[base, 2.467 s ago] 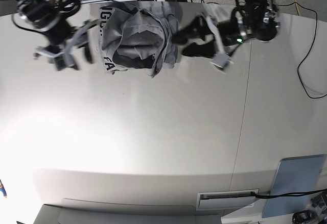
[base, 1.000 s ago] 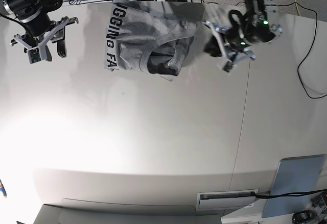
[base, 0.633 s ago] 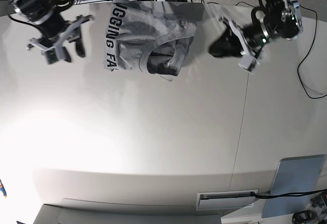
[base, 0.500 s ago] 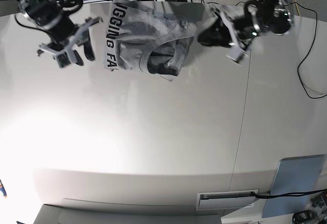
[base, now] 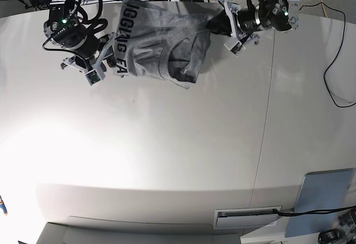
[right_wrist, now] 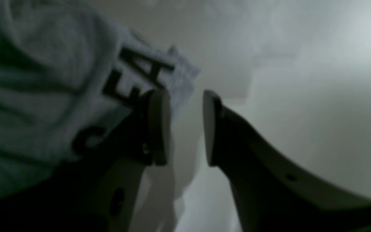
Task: Fold the T-shirt properly
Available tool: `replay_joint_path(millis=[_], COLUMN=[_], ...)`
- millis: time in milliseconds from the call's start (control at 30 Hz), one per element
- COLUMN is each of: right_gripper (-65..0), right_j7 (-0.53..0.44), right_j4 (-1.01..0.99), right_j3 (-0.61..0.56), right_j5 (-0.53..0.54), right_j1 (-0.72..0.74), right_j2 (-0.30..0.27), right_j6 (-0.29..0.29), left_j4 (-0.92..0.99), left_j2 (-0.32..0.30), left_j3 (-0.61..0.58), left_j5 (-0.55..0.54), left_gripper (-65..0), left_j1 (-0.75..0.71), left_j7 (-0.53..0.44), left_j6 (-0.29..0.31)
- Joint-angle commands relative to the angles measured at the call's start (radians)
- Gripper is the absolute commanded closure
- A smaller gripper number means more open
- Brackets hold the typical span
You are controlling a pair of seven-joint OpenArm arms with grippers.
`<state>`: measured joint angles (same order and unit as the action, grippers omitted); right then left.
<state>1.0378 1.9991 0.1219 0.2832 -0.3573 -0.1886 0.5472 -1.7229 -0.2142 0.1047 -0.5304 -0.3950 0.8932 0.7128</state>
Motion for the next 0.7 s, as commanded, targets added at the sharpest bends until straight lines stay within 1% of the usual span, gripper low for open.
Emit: replay_joint_path(millis=[0, 67, 133, 167, 267, 300, 367, 433, 533, 667], right_gripper=[-17.3, -17.3, -17.3, -17.3, -17.3, -17.3, -17.3, -17.3, -17.3, -17.3], right_j7=[-0.006, 0.021, 0.036, 0.035, 0.036, 0.036, 0.037, 0.044, 0.063, 0.05], right_j4=[0.011, 0.01, 0.01, 0.01, 0.01, 0.01, 0.01, 0.01, 0.01, 0.013], right_j3=[0.003, 0.003, 0.003, 0.003, 0.003, 0.003, -0.007, -0.035, -0.098, -0.15], right_j5=[0.009, 0.027, 0.07, 0.097, 0.191, 0.224, 0.282, 0.323, 0.335, 0.334], right_j1=[0.005, 0.002, -0.005, -0.011, -0.033, -0.043, -0.057, -0.071, -0.079, -0.077], right_j2=[-0.008, -0.008, -0.008, -0.008, -0.008, -0.007, -0.007, -0.008, -0.008, -0.008], right_j6=[0.001, 0.002, 0.01, 0.018, 0.045, 0.053, 0.066, 0.066, 0.066, 0.066], left_j4=[0.016, 0.057, 0.089, 0.102, 0.141, 0.153, 0.171, 0.188, 0.201, 0.196], left_j2=[-0.005, -0.005, -0.005, -0.005, -0.005, -0.005, -0.005, -0.005, -0.005, -0.013], left_j3=[0.002, 0.002, 0.002, 0.002, 0.002, 0.002, 0.002, 0.002, 0.002, 0.002], left_j5=[0.049, 0.069, 0.1, 0.123, 0.188, 0.195, 0.19, 0.171, 0.152, 0.101], left_gripper=[-6.0, -6.0, -6.0, -6.0, -6.0, -6.0, -6.0, -6.0, -6.0, -6.0], left_j1=[0.021, 0.056, 0.098, 0.122, 0.2, 0.225, 0.277, 0.327, 0.386, 0.432], left_j7=[-0.006, -0.048, -0.088, -0.112, -0.184, -0.201, -0.216, -0.214, -0.214, -0.204], left_j6=[-0.015, -0.015, -0.015, -0.027, -0.089, -0.096, -0.095, -0.096, -0.096, -0.105])
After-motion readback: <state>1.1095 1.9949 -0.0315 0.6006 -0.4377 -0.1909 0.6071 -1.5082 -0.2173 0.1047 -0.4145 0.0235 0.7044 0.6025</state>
